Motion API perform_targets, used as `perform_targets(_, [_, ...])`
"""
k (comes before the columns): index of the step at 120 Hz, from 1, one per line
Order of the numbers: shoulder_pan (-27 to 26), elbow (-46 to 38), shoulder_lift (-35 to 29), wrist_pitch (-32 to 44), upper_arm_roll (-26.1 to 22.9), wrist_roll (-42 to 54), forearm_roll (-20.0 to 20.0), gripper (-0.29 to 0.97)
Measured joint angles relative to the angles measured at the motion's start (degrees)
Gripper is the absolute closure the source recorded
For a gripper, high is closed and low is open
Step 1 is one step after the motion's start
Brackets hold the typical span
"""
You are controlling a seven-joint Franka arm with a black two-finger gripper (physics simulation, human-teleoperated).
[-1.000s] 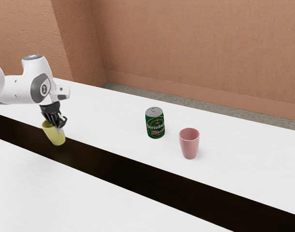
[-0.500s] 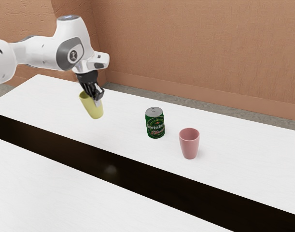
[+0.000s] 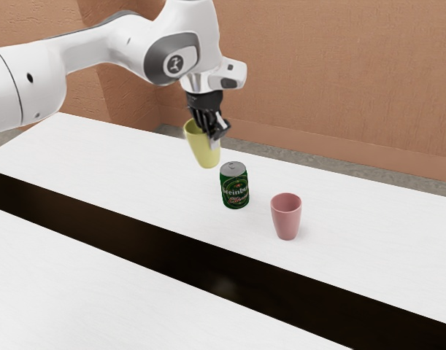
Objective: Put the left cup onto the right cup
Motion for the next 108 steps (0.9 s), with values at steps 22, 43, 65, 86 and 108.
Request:
perform_targets(22, [-4.35,4.29,3.3,-3.09,-1.15,-4.67,2.34,0.79])
perform_targets(43, [-6.12,5.89,5.6,-4.9,-3.38,-9.09,4.13,0.79])
perform_targets(65, [-7.36,10.62,9.3,-5.92,-3.62,-12.53,5.83,0.79])
perform_targets(86, [-8.81,17.58,15.25,-7.0,-5.59,-14.84,8.69,0.79])
perform_targets(108, [-9.71,21.48,18.72,-7.25,-5.83,-16.62,10.19,0.79])
